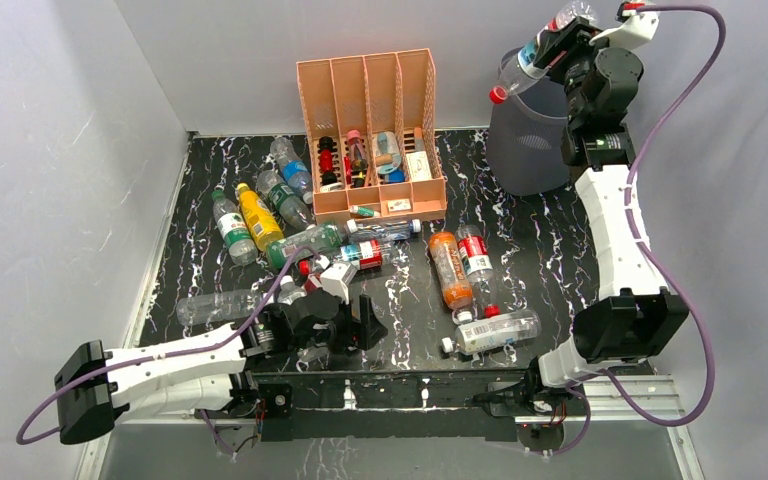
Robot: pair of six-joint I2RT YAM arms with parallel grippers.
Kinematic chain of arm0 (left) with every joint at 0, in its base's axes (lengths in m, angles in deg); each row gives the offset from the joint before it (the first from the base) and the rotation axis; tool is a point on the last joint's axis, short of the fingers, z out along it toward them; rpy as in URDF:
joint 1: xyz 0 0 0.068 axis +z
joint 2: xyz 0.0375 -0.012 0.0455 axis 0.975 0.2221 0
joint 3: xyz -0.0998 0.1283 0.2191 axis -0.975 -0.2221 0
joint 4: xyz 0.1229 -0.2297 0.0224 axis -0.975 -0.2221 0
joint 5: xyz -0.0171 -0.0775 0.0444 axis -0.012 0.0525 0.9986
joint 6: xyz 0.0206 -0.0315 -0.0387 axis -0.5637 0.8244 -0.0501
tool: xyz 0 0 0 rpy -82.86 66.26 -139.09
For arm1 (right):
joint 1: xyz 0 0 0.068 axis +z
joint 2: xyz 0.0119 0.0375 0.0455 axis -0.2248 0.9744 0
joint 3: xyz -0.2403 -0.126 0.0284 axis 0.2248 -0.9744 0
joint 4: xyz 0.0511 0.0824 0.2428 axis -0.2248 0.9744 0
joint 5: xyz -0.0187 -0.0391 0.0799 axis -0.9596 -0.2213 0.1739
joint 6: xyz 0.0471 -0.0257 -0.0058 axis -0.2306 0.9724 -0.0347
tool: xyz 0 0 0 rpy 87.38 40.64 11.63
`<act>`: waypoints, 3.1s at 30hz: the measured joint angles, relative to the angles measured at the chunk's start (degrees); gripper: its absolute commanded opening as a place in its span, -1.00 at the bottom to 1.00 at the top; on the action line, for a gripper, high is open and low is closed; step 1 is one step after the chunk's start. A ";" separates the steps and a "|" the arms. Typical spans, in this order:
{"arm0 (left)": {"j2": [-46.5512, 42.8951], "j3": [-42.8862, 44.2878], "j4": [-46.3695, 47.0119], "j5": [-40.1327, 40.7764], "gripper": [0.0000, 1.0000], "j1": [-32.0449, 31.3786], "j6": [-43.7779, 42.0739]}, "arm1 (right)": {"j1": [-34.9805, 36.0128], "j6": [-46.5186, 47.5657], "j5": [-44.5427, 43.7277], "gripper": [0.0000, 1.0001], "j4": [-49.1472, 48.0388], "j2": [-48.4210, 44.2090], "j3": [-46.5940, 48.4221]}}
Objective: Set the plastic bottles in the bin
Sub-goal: Place the plastic bottle in the trash bin, then pick up the plastic bottle at the center of the board.
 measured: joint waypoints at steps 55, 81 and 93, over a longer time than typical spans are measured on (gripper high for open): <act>34.62 13.73 21.31 -14.78 0.90 -1.46 -22.23 | -5.70 -3.82 6.91 0.78 20.94 -25.53 -28.17; 51.08 21.03 28.04 -18.73 0.34 -6.88 -33.00 | -5.70 -7.85 20.61 0.78 26.82 -35.91 -38.42; 53.37 23.78 26.16 -15.50 -0.67 -7.34 -34.34 | -5.68 -7.98 21.75 0.78 26.64 -35.98 -40.52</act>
